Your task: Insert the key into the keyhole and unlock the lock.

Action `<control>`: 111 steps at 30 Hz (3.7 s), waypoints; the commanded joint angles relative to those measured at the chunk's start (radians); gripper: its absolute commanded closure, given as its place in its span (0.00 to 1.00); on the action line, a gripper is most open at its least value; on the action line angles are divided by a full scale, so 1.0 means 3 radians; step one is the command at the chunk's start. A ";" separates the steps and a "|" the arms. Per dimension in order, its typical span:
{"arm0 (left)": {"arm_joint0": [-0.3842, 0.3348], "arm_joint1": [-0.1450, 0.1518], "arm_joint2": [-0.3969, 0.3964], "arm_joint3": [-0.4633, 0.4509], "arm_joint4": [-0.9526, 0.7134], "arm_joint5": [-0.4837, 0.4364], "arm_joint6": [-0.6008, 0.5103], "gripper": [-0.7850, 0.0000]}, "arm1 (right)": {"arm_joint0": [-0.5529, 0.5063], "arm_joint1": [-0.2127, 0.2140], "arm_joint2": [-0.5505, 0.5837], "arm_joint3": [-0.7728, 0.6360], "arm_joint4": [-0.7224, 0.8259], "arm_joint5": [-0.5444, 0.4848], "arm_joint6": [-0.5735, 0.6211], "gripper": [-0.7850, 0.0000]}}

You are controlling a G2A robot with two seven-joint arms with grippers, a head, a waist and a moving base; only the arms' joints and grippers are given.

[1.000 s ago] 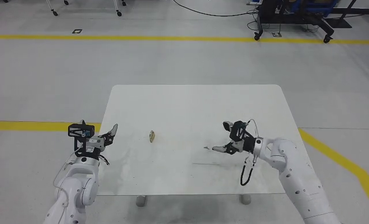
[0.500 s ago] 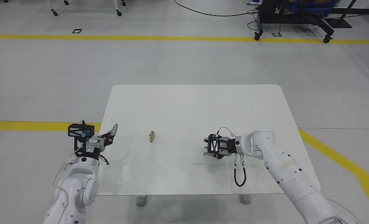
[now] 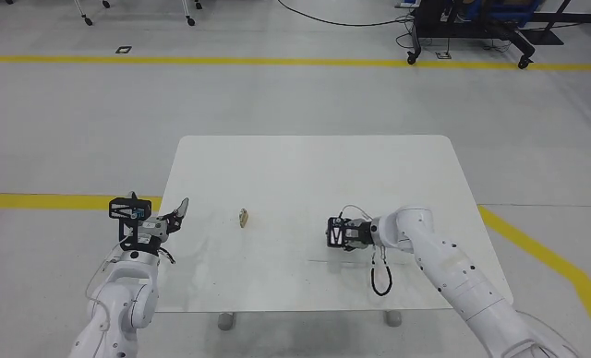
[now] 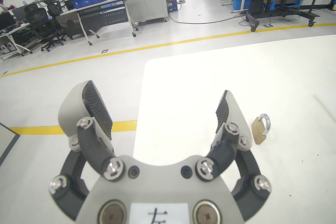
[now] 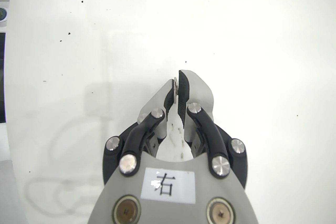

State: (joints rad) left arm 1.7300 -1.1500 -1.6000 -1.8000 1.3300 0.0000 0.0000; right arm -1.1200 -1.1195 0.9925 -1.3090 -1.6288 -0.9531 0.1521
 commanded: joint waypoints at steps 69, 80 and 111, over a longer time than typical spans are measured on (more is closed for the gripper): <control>-0.2306 -0.0502 0.2593 0.1254 0.0131 -0.0619 -0.1243 0.00 | 0.0199 -0.0153 -0.0473 0.1833 0.0040 0.0509 -0.3817 1.00; -0.2534 -0.0664 0.2853 0.1958 0.0189 -0.0459 -0.1211 0.00 | 0.0328 -0.0203 -0.0579 0.2041 0.0176 0.0537 -0.3934 1.00; -0.2066 -0.0560 0.1760 0.1757 -0.1678 -0.1320 -0.0110 0.00 | -0.0053 -0.0164 -0.0403 0.1289 0.2742 -0.0197 -0.3199 1.00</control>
State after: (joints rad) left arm 1.1107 -1.3178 -1.0758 -1.2731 0.8153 -0.4138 -0.0309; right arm -1.1364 -1.1696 0.8738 -0.9233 -0.8262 -1.0153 -0.7832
